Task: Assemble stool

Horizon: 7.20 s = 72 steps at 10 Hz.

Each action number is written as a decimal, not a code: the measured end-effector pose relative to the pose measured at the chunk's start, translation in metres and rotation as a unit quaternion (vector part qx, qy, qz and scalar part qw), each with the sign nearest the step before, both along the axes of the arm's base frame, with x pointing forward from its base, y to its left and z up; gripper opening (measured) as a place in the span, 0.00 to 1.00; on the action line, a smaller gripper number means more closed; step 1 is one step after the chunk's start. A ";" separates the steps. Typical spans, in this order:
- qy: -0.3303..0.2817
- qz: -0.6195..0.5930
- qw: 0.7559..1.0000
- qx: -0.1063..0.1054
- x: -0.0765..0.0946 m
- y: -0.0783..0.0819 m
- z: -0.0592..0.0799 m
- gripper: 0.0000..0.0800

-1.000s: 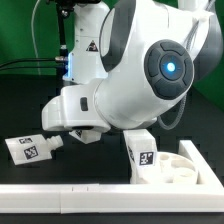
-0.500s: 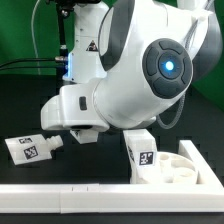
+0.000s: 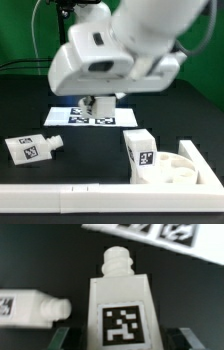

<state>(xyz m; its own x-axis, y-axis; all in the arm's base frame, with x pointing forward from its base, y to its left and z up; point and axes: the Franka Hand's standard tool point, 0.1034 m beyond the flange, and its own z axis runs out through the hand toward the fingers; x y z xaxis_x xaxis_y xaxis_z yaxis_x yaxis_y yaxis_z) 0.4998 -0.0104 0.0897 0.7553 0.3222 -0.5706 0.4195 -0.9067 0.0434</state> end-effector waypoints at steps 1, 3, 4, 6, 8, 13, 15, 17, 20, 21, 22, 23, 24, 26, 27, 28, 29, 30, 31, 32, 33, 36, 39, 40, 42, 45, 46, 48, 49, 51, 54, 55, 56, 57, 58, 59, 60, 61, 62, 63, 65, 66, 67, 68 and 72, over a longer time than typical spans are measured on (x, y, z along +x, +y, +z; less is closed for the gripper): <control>-0.010 -0.008 1.000 0.001 -0.006 -0.001 -0.001 0.42; -0.074 -0.025 0.997 0.021 0.008 0.008 0.003 0.42; -0.109 -0.052 0.992 0.046 0.025 0.032 0.019 0.42; -0.203 -0.049 0.975 0.079 0.057 0.056 0.042 0.42; -0.266 -0.044 0.958 0.093 0.056 0.050 0.038 0.42; -0.441 -0.059 0.883 0.145 0.090 0.096 0.057 0.42; -0.497 -0.042 0.855 0.144 0.097 0.083 0.064 0.42; -0.541 -0.031 0.828 0.141 0.095 0.077 0.059 0.42; -0.560 -0.072 0.808 0.172 0.112 0.108 0.036 0.42; -0.554 -0.080 0.810 0.177 0.114 0.123 0.035 0.42; -0.555 -0.070 0.810 0.175 0.115 0.120 0.035 0.42; -0.555 -0.071 0.811 0.174 0.115 0.119 0.034 0.42; -0.554 -0.071 0.811 0.175 0.114 0.120 0.034 0.42; -0.555 -0.073 0.810 0.174 0.113 0.115 0.030 0.42; -0.555 -0.081 0.809 0.175 0.113 0.110 0.023 0.42; -0.550 -0.086 0.811 0.182 0.113 0.107 0.018 0.42; -0.546 -0.096 0.811 0.188 0.112 0.108 0.014 0.42; -0.542 -0.097 0.813 0.190 0.109 0.111 0.008 0.42; -0.539 -0.095 0.815 0.192 0.107 0.115 0.005 0.42; -0.536 -0.094 0.816 0.193 0.105 0.120 0.002 0.42; -0.534 -0.092 0.818 0.194 0.104 0.123 0.000 0.42; -0.539 -0.091 0.815 0.193 0.104 0.121 -0.005 0.42; -0.537 -0.091 0.816 0.194 0.100 0.124 -0.012 0.42; -0.524 -0.092 0.825 0.193 0.099 0.125 -0.014 0.42; -0.524 -0.092 0.824 0.193 0.099 0.124 -0.015 0.42; -0.520 -0.093 0.827 0.193 0.098 0.125 -0.016 0.78; -0.504 -0.122 0.833 0.191 0.097 0.128 -0.016 0.78; -0.470 -0.191 0.842 0.183 0.098 0.139 -0.009 0.81; -0.410 -0.244 0.861 0.174 0.099 0.149 -0.005 0.81; -0.362 -0.266 0.879 0.160 0.111 0.146 0.001 0.81; -0.312 -0.274 0.897 0.155 0.108 0.146 0.002 0.81; -0.302 -0.293 0.895 0.146 0.107 0.143 0.001 0.81; -0.261 -0.362 0.888 0.109 0.112 0.135 0.001 0.81; -0.267 -0.391 0.875 0.104 0.125 0.130 0.000 0.81; -0.270 -0.397 0.871 0.103 0.124 0.125 -0.004 0.81; -0.269 -0.396 0.872 0.104 0.124 0.127 -0.004 0.81; -0.269 -0.396 0.872 0.104 0.124 0.127 -0.004 0.81; -0.269 -0.396 0.872 0.104 0.124 0.127 -0.005 0.81; -0.267 -0.413 0.865 0.098 0.123 0.128 -0.006 0.81; -0.263 -0.454 0.848 0.080 0.121 0.134 -0.007 0.81; -0.263 -0.453 0.848 0.080 0.121 0.132 -0.008 0.80; -0.262 -0.468 0.841 0.075 0.121 0.133 -0.008 0.58; -0.259 -0.494 0.828 0.063 0.120 0.131 -0.008 0.42; -0.255 -0.530 0.807 0.048 0.120 0.131 -0.008 0.42; -0.210 -0.759 0.614 -0.043 0.124 0.136 -0.010 0.42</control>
Offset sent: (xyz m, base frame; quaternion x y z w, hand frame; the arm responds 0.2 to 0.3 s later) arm 0.0329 0.0787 0.0361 0.1296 0.1792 0.1238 0.9674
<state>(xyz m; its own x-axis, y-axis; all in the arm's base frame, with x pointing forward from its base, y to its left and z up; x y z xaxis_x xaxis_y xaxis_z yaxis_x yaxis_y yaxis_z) 0.6236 0.1258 0.0795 0.2342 -0.9540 -0.1874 -0.9720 -0.2256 -0.0665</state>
